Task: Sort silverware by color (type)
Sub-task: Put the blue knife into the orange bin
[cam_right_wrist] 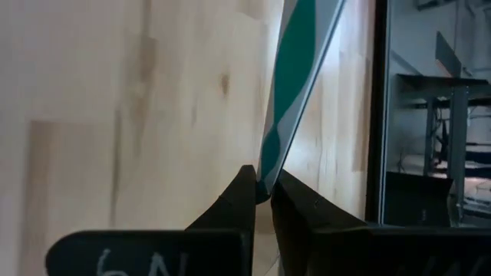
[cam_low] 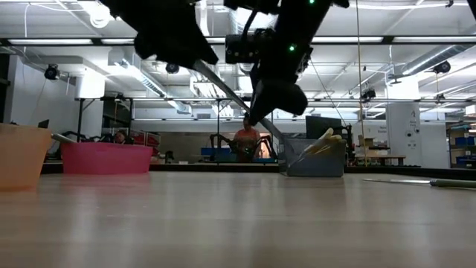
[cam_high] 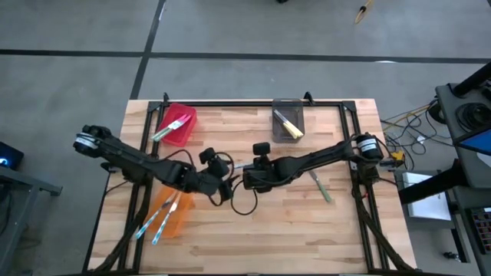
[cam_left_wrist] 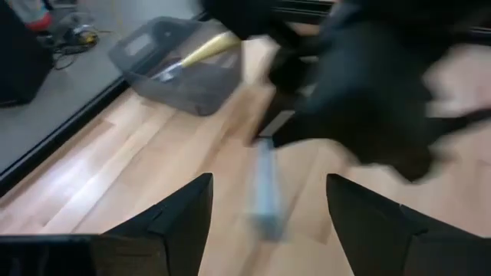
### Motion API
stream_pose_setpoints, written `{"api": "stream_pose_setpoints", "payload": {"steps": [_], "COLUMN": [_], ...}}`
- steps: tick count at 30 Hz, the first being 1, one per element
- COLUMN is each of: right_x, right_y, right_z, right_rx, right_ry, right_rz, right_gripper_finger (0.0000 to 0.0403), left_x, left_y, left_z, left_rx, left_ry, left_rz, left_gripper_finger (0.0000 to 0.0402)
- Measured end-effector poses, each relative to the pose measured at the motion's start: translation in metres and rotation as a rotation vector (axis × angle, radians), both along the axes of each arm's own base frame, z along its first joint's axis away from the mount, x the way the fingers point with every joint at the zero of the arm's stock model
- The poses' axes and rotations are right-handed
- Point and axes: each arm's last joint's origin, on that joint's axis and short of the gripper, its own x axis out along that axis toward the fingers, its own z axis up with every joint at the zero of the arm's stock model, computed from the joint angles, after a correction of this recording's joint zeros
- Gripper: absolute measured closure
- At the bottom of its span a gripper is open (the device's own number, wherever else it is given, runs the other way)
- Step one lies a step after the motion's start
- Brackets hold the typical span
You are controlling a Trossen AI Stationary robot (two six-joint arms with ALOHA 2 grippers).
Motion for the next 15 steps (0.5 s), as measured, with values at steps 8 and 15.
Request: {"api": "stream_pose_setpoints", "payload": {"steps": [8,15], "right_x": [-0.0001,0.0003], "right_y": [0.0027,0.0035], "right_z": [0.0003,0.0005], "right_rx": [-0.005,-0.004], "right_ry": [0.004,0.0], "right_rz": [0.018,0.023], "right_gripper_finger": [0.0385,0.0385], "left_x": [0.0021,0.0018], "left_y": [0.0101,0.0097], "left_z": [-0.0054,-0.0059], "left_rx": [-0.008,-0.013], "left_ry": [-0.027,-0.026], "left_rz": [0.039,0.04], "left_gripper_finger": [0.018,0.0211]}}
